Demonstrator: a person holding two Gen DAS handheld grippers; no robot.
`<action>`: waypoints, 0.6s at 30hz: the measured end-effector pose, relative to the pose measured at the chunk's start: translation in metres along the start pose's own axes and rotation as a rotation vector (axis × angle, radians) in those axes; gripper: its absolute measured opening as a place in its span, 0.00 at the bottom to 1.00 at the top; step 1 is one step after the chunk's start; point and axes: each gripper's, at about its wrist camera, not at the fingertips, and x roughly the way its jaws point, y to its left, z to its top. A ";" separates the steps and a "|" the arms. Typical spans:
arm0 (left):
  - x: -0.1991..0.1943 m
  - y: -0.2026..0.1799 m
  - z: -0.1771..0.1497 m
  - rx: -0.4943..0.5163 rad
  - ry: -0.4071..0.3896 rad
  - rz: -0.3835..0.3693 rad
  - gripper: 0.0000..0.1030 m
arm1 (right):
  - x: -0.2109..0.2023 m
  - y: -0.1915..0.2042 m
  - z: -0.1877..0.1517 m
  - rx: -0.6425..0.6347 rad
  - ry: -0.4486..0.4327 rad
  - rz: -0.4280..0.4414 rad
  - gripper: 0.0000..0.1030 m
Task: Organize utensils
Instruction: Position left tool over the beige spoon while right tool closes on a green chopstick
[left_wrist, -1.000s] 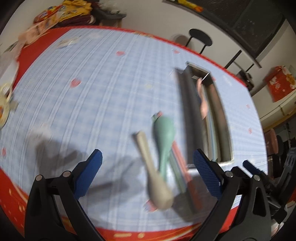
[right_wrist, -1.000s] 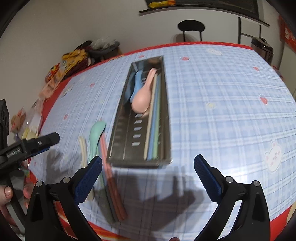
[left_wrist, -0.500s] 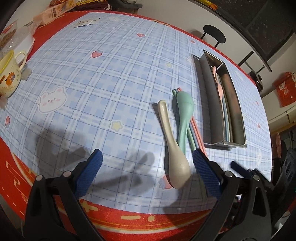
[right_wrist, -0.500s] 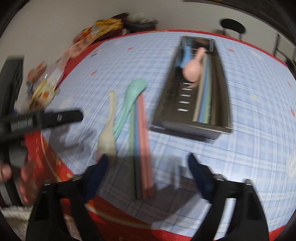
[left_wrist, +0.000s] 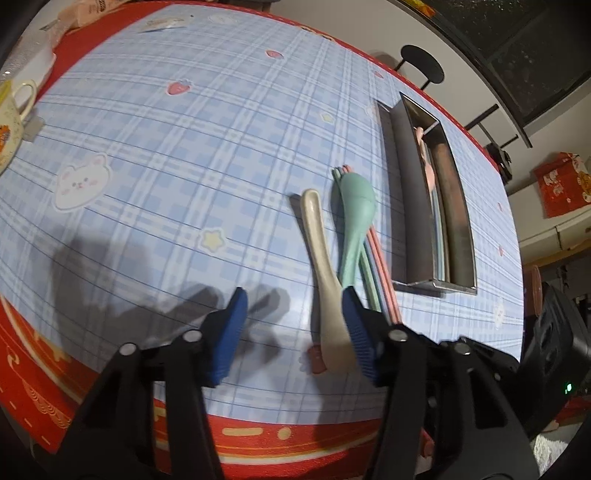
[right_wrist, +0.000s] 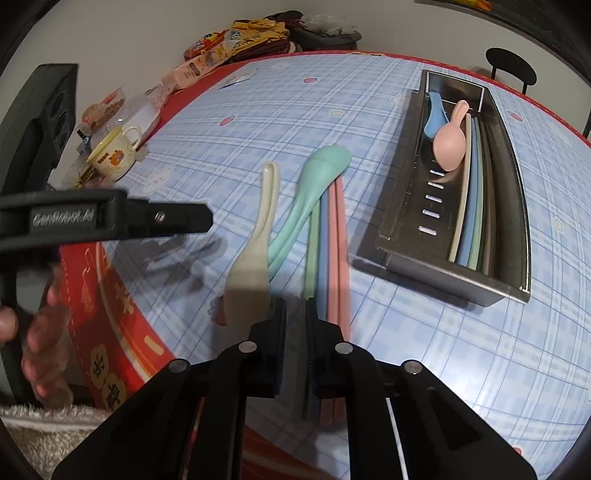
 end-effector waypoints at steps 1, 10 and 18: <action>0.002 -0.001 0.000 0.007 0.005 -0.013 0.49 | 0.002 -0.001 0.001 0.005 0.003 -0.001 0.10; 0.023 -0.003 -0.001 -0.020 0.086 -0.117 0.38 | 0.009 0.002 0.005 -0.004 0.019 -0.003 0.10; 0.036 -0.005 -0.002 -0.023 0.128 -0.140 0.38 | 0.009 0.003 -0.006 -0.001 0.023 -0.009 0.10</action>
